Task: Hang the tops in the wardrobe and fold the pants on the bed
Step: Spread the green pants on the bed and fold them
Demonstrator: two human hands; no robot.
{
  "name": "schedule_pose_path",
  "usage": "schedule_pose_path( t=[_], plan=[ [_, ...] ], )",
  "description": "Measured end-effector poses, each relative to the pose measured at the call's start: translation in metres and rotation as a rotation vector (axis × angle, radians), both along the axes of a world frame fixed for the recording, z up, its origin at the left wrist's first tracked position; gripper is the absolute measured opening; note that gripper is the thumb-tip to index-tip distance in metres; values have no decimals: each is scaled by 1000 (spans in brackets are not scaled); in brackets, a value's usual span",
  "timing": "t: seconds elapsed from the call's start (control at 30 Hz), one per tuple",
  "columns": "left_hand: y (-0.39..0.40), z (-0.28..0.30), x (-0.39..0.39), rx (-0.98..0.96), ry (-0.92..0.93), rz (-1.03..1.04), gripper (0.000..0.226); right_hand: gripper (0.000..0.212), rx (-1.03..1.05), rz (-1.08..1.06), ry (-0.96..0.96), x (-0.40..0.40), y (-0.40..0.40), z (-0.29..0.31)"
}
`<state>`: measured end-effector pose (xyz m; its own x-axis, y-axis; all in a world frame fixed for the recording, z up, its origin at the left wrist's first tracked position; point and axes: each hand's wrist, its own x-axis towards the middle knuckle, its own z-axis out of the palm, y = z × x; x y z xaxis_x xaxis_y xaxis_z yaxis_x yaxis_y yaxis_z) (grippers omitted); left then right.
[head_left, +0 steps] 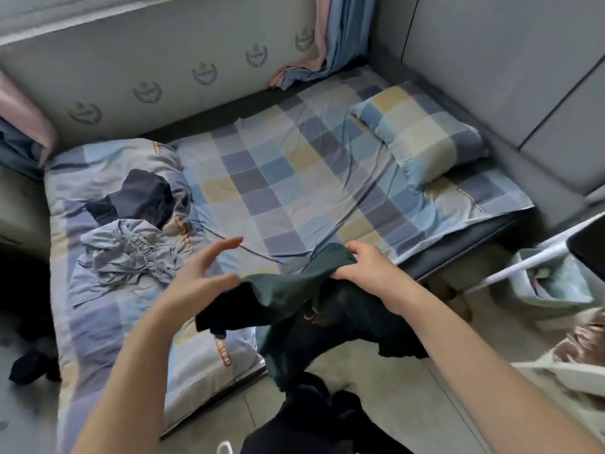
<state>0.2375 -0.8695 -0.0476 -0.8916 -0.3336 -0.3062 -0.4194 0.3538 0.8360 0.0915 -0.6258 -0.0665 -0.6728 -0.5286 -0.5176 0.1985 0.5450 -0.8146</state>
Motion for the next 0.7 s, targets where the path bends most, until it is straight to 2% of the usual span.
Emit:
schedule_pose_path(
  t=[0.07, 0.13, 0.2, 0.27, 0.37, 0.43, 0.5, 0.6, 0.7],
  plan=[
    [26, -9, -23, 77, -59, -308, 78, 30, -18, 30, -34, 7, -17, 23],
    [49, -19, -46, 137, 15, -409, 77, 30, 11, 142, 53, 10, -29, 43],
    [60, -27, -67, 146, 125, -326, 51, 22, 75, 222, 293, 6, -37, 57],
    [63, -29, -77, 158, 181, -236, 23, 15, 66, 153, 495, 1, -38, 62],
    [59, -28, -85, 270, 198, -78, 14, 8, -9, -103, 576, -21, -27, 56],
    [53, -24, -88, 402, 155, 54, 12, 13, -13, -258, 467, -34, -12, 39],
    [43, -22, -93, 532, 123, 163, 12, 24, -5, -366, 270, -39, -1, 18],
    [33, -16, -99, 604, 105, 276, 12, 32, 55, -298, 21, -30, 0, -5],
    [31, -12, -107, 596, 83, 302, 18, 36, -99, -211, -181, -21, -18, -12]
  ],
)
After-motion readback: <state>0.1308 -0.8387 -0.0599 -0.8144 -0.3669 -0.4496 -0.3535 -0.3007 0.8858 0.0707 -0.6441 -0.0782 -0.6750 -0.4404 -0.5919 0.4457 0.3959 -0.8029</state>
